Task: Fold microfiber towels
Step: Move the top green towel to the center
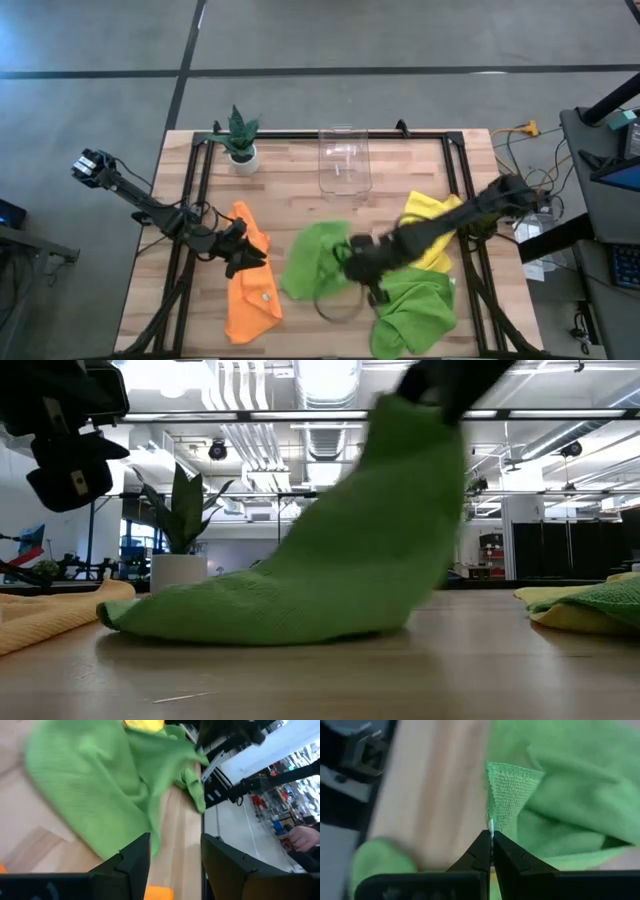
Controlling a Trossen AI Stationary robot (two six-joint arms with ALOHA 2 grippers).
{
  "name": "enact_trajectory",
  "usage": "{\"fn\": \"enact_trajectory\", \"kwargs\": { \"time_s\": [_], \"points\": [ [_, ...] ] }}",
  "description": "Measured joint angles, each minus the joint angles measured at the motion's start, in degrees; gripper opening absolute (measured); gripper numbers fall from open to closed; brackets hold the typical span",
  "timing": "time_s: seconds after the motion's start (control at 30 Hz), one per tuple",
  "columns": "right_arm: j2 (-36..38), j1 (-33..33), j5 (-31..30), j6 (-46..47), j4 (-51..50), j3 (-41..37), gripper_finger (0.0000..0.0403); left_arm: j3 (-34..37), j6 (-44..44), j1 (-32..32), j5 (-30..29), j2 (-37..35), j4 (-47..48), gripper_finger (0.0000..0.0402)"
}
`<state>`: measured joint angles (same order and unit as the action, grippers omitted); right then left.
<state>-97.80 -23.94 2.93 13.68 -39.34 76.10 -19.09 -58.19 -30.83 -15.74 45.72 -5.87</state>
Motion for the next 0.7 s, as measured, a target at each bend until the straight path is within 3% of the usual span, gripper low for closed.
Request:
{"fn": "enact_trajectory", "kwargs": {
  "time_s": [0.27, 0.4, 0.53, 0.7],
  "points": [
    [1.23, -8.84, 0.05, 7.92, 13.06, -11.10, 0.0009, 0.00, 0.30, 0.02, -6.73, 0.80, -0.51, 0.0157],
    [1.33, -9.95, 3.60, 14.34, 18.56, -15.41, 0.0014, -0.04, 0.44, 0.23, -10.27, 3.84, -2.39, 0.0157],
    [2.42, -9.95, 6.51, 17.69, 20.42, -16.51, 0.0049, -0.04, -0.34, 1.33, -8.83, 9.78, -5.93, 0.0157],
    [3.07, -9.94, 6.62, 17.81, 20.23, -15.20, 0.0120, -0.02, -6.41, 4.01, -1.73, 20.01, -15.99, 0.0158]
  ]
}}
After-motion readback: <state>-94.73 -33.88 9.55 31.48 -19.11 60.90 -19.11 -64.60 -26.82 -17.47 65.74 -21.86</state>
